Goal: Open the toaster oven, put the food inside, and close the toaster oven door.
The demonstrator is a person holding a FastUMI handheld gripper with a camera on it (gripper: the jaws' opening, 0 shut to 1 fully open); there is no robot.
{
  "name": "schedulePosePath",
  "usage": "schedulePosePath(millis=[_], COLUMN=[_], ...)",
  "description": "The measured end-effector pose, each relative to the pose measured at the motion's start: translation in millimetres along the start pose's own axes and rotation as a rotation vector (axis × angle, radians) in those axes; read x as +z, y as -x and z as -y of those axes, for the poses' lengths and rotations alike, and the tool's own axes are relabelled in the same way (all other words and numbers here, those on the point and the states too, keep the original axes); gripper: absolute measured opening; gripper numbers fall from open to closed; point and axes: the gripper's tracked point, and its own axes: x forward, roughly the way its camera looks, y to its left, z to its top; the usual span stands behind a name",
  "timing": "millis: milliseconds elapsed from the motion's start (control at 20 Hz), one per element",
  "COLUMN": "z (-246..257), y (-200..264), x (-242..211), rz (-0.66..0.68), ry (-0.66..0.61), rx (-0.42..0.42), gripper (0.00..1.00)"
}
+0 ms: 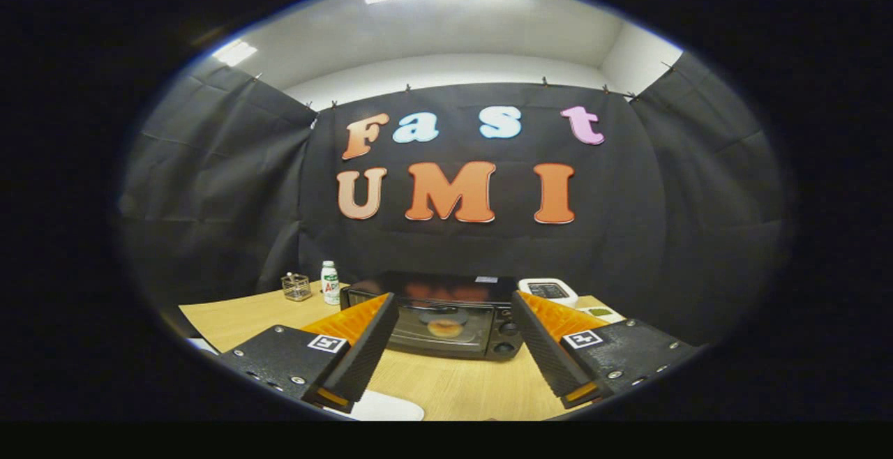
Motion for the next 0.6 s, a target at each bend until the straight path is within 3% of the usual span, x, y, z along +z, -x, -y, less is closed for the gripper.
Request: schedulePosePath(millis=[300,600], z=[16.3,6.1], y=[29.6,42.8], x=[28.4,48.2], rz=[0.063,0.112], ry=[-0.029,-0.064], rx=[-0.026,0.01], gripper=[0.97,0.96])
